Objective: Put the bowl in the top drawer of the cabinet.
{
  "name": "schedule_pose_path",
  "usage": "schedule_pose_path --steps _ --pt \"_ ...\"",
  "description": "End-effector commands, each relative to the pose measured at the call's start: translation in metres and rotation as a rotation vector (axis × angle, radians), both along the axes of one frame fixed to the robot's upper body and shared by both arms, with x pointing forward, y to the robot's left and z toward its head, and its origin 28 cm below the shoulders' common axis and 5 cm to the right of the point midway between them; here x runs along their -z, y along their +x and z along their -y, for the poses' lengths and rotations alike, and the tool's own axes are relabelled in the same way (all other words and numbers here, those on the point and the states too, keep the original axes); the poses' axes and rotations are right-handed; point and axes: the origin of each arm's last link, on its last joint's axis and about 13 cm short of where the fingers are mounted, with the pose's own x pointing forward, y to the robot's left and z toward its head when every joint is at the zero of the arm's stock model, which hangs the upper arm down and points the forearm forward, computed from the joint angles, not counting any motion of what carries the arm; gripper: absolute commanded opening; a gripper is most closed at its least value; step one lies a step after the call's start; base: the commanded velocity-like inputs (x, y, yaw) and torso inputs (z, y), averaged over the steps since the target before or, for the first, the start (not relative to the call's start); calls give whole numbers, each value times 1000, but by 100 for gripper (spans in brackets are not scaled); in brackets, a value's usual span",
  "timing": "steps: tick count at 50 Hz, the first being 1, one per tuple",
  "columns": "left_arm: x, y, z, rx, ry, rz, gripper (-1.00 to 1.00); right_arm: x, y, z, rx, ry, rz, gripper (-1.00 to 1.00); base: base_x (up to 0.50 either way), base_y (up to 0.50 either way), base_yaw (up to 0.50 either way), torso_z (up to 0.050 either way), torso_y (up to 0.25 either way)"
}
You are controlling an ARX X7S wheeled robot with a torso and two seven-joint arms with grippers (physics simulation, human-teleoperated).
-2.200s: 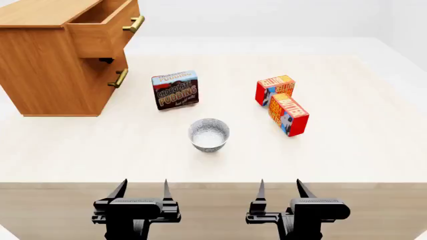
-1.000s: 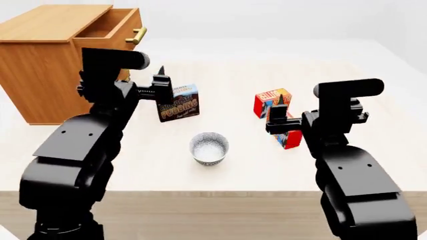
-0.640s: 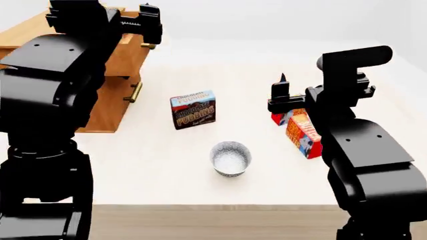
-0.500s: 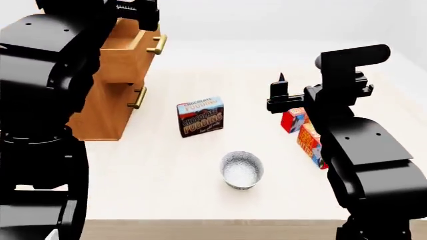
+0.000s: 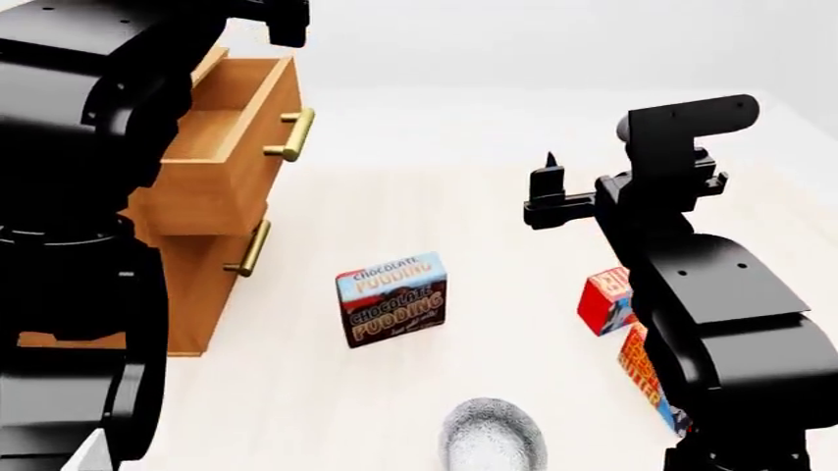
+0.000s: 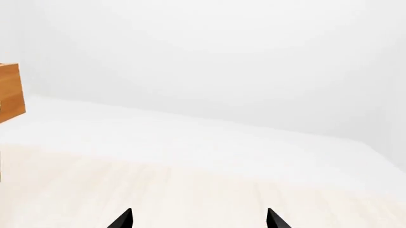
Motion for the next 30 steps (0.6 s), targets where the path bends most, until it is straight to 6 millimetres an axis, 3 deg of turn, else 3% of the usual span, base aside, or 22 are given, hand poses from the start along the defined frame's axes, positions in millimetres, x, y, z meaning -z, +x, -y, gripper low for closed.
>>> schedule_pose_path --steps 1,9,30 --pt "1 1 0 8 5 -26 100 3 -1 3 -7 -9 0 100 500 0 0 0 0" --pt "3 1 2 26 28 -62 100 9 0 4 20 -36 -3 100 500 0 0 0 0" --pt "2 5 2 -71 29 -274 100 23 -1 7 -13 -4 16 100 0 0 0 0 1"
